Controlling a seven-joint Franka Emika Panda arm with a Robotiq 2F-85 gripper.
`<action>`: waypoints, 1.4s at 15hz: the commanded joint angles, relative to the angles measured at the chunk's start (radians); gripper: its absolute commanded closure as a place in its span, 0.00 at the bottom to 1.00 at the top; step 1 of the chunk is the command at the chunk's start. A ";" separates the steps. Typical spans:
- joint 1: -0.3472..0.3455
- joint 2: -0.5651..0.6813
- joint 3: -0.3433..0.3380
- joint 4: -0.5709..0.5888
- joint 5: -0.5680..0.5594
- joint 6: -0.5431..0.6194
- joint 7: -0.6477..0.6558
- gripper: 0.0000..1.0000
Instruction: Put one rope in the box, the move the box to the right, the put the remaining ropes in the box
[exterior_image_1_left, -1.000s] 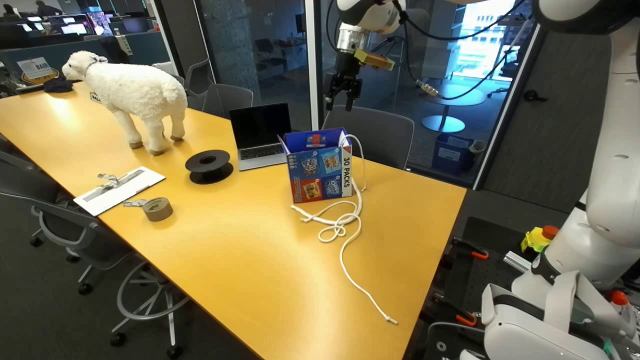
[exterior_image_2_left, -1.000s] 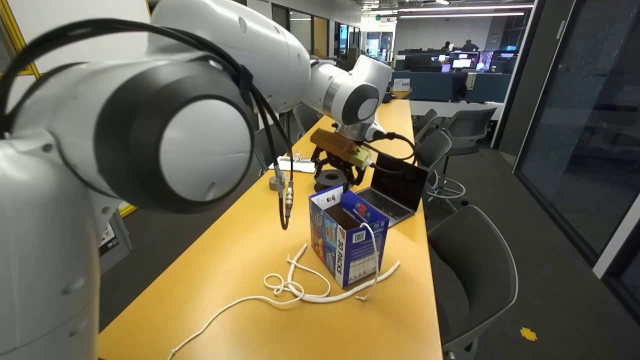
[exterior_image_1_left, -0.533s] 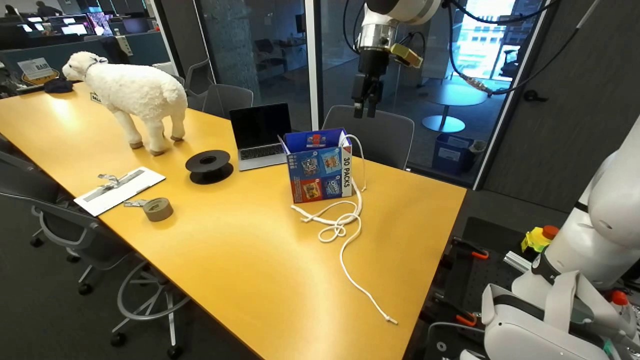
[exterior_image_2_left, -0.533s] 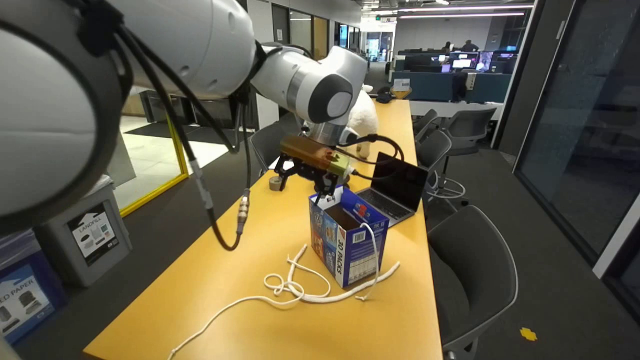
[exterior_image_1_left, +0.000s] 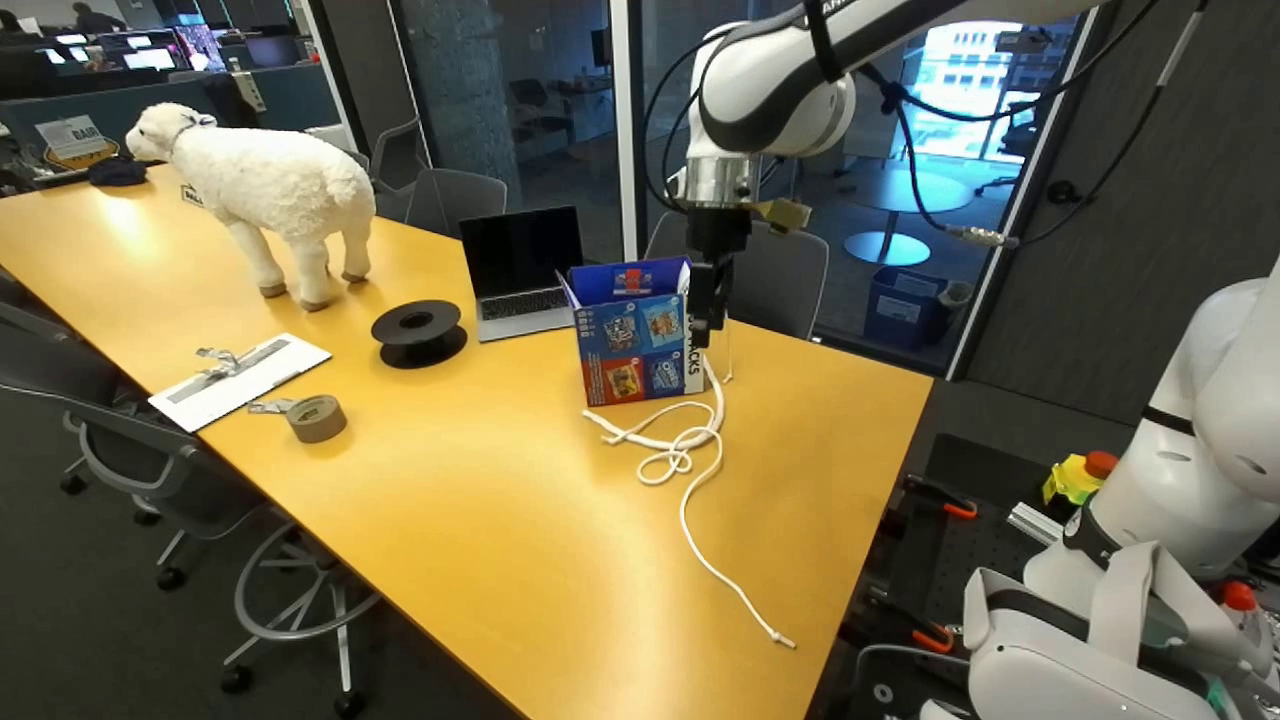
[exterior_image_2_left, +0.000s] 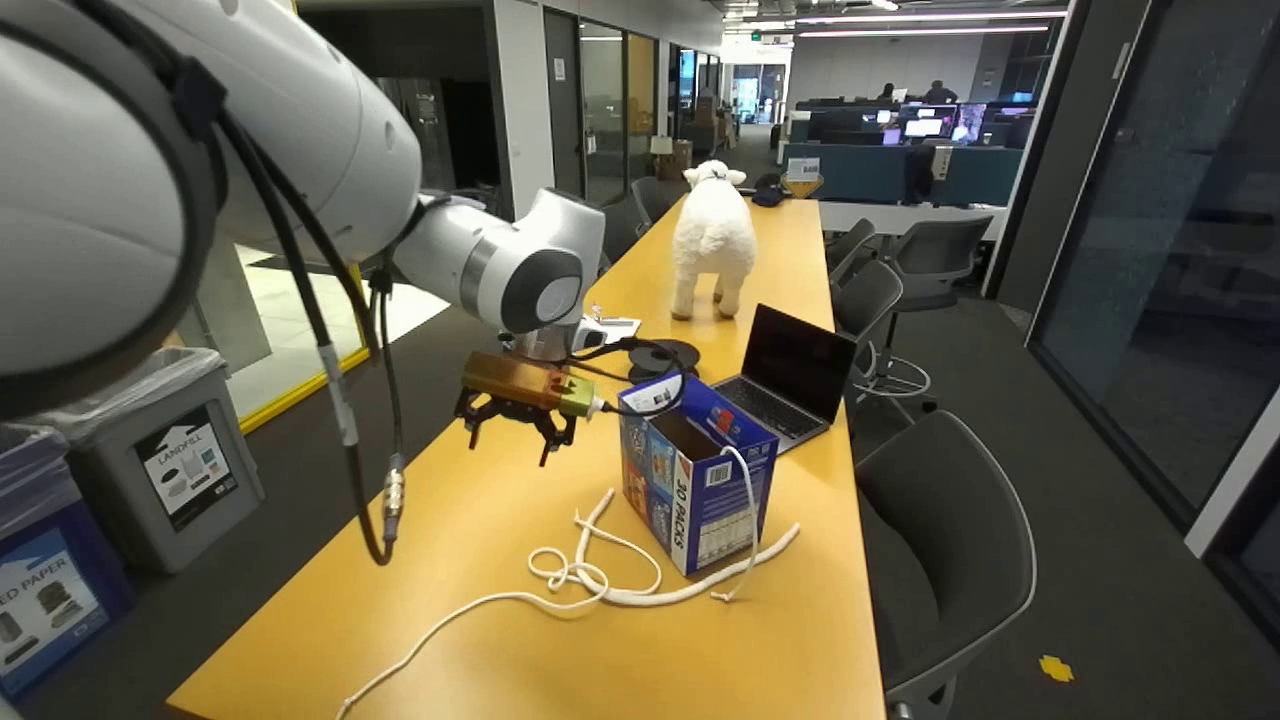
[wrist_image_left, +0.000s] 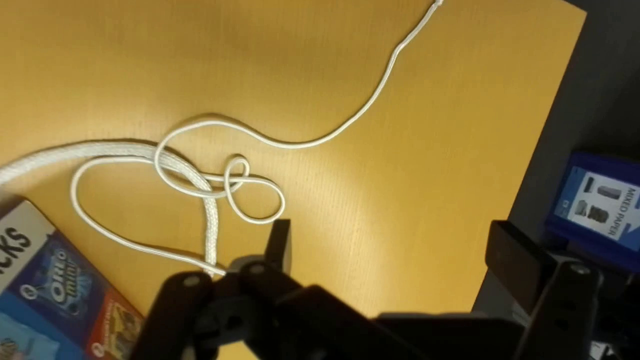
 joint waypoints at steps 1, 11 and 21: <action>0.056 0.092 0.041 -0.034 0.002 0.197 -0.017 0.00; 0.061 0.338 0.070 -0.045 -0.163 0.579 -0.028 0.00; 0.140 0.519 -0.081 -0.017 -0.565 0.786 0.207 0.00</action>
